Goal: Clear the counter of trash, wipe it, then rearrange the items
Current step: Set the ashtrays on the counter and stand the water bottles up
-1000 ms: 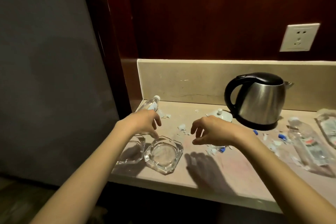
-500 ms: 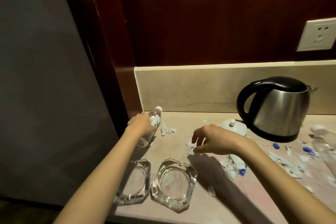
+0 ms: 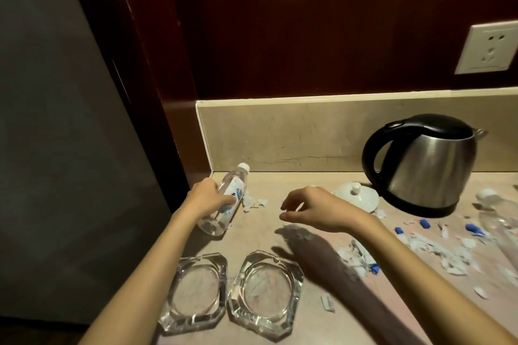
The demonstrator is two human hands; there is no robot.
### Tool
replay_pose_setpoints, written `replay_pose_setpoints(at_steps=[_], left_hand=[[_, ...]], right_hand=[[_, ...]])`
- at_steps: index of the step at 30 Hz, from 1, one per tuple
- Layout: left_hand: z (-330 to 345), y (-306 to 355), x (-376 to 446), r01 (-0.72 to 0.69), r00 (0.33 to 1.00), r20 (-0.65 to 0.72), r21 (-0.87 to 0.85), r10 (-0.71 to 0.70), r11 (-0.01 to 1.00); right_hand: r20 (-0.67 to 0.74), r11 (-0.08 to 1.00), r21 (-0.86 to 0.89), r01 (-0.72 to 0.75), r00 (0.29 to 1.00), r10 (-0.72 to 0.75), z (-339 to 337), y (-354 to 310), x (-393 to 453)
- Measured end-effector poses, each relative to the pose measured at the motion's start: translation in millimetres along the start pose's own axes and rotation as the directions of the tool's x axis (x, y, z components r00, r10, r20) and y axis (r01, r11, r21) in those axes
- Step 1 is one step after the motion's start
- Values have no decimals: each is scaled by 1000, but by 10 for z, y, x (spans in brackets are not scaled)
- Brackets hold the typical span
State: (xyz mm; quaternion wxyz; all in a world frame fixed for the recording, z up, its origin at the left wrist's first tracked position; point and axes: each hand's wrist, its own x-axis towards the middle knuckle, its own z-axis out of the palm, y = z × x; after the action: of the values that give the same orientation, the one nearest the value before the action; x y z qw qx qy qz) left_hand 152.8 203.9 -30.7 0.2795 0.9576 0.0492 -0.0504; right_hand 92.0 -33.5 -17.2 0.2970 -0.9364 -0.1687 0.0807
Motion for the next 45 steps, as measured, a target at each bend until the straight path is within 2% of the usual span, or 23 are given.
replay_pose_setpoints(at_steps=[4,9,12,16,21,26,31,35,39,45], left_hand=[[-1,112,-174,-79,997,-27,-342,75,936],[-13,392,-434,-169,978,-30,-686,205,707],[28,546,-540,-230,945,-12,-734,326,639],[145,753,-640,-270,909,-21,-791,416,549],[246,926,-694,-288,875,-8,-812,484,508],[293,987,-676,-317,843,8,-800,538,510],[244,904,-563,-385,819,4,-737,574,556],[75,771,-364,-432,844,-39,-641,535,634],[-134,598,-120,-427,879,-75,-565,472,706],[-222,308,267,-395,915,-157,-544,372,740]], right_hand=[[-96,965,262,-4,995,30,-3,-45,71],[-166,855,519,0,981,101,-56,-96,65],[-199,788,614,30,973,118,-112,-150,13],[-278,734,668,122,956,93,-210,-180,-145],[-349,748,644,158,931,105,-337,-91,-387],[-399,800,577,164,912,100,-362,-33,-471],[-446,835,516,194,892,69,-288,-27,-336],[-494,838,483,252,869,23,-188,-81,20],[-478,800,528,284,878,4,-58,-170,477],[-471,795,520,313,881,-39,116,-301,1082]])
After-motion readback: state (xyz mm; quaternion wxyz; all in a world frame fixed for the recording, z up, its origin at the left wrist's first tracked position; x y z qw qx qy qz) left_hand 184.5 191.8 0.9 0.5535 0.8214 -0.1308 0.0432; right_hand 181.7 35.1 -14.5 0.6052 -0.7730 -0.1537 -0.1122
